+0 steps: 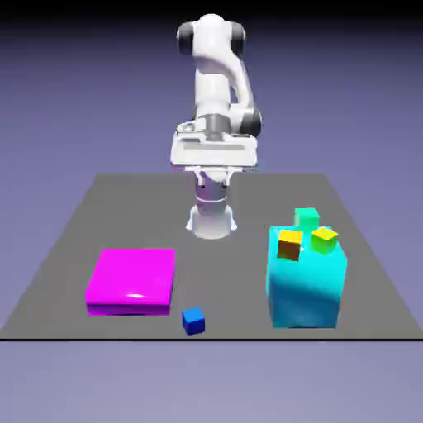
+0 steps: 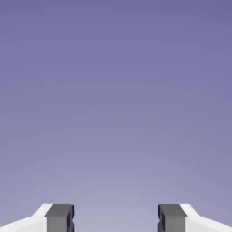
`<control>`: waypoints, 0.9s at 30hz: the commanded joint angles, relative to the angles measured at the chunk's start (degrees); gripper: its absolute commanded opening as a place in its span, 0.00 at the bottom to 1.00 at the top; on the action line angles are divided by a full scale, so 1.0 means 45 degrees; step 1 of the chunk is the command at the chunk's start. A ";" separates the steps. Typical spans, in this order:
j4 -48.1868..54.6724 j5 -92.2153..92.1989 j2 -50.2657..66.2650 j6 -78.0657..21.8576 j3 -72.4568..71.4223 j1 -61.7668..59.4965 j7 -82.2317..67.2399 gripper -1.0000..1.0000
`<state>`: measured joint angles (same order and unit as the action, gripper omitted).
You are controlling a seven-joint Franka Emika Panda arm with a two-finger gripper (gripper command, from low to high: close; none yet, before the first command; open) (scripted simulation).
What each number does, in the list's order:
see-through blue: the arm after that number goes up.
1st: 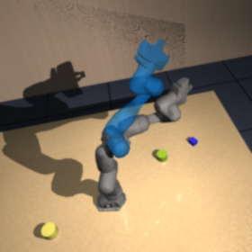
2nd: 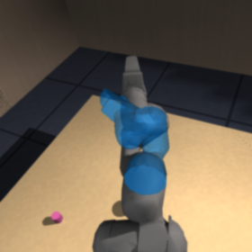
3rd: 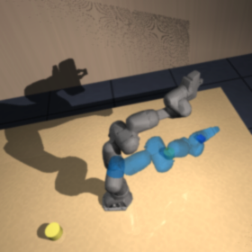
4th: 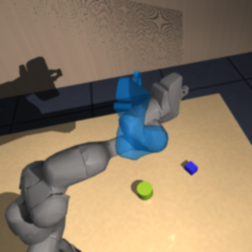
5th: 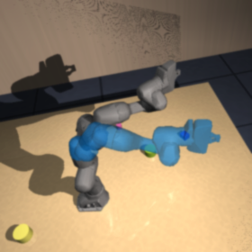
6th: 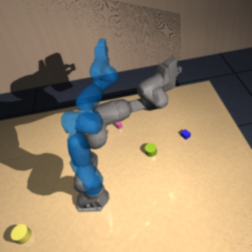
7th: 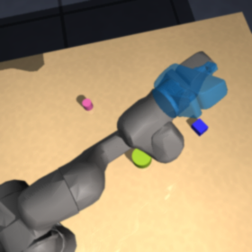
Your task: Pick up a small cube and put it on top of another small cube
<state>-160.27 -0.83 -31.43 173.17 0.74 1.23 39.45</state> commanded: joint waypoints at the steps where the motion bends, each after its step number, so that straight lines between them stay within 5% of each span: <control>1: 0.0134 -0.0153 0.0227 -0.0154 0.0136 0.0100 -0.0554 0.50; 27: 0.3620 -0.4125 0.6112 -0.4164 0.3672 0.2701 -1.4951 0.50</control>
<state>-143.98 -19.39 -3.93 154.43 17.26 13.35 -27.83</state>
